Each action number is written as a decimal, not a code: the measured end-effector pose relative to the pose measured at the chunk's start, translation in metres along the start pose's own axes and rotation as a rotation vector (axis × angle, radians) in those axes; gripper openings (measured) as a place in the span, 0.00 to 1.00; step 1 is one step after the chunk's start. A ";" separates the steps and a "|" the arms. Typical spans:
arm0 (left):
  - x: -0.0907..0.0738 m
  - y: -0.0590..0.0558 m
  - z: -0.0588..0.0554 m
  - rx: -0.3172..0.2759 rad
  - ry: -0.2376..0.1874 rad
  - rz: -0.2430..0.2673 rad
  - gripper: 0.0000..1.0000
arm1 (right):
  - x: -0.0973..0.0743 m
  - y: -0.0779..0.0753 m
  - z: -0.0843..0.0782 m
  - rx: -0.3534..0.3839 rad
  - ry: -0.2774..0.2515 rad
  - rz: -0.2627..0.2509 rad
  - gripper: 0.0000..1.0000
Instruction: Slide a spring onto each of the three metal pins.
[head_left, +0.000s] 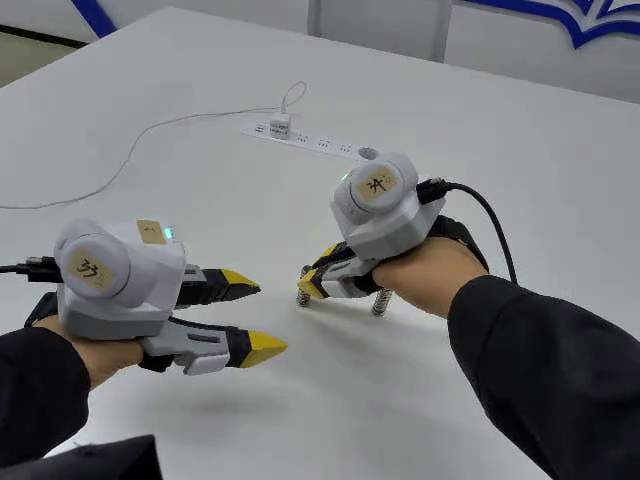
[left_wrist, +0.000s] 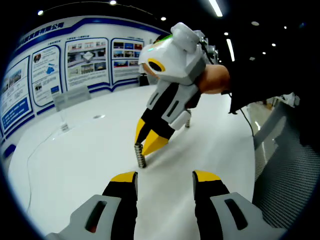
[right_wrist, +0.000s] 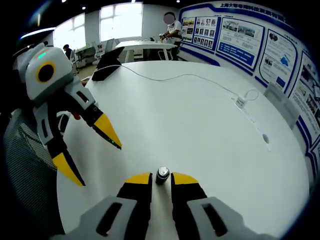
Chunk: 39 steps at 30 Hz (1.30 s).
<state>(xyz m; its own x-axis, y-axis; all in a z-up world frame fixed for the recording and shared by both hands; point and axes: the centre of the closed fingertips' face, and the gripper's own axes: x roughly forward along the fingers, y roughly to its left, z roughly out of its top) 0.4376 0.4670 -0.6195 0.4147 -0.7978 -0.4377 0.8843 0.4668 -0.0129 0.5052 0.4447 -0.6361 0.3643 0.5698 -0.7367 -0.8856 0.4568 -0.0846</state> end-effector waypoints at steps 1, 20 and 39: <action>0.000 0.000 0.000 0.000 0.000 0.000 0.45 | -0.001 -0.001 0.000 0.000 -0.003 -0.002 0.16; 0.000 0.000 0.002 0.000 -0.003 0.003 0.48 | -0.037 0.014 -0.019 -0.003 -0.035 -0.021 0.20; 0.000 -0.002 0.003 0.005 0.000 -0.001 0.51 | -0.068 0.020 -0.054 0.054 -0.044 -0.057 0.22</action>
<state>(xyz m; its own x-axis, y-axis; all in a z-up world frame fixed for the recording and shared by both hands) 0.4369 0.4649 -0.6174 0.4139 -0.7983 -0.4375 0.8858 0.4640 -0.0085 0.4472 0.3787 -0.6239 0.4273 0.5707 -0.7012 -0.8464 0.5252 -0.0883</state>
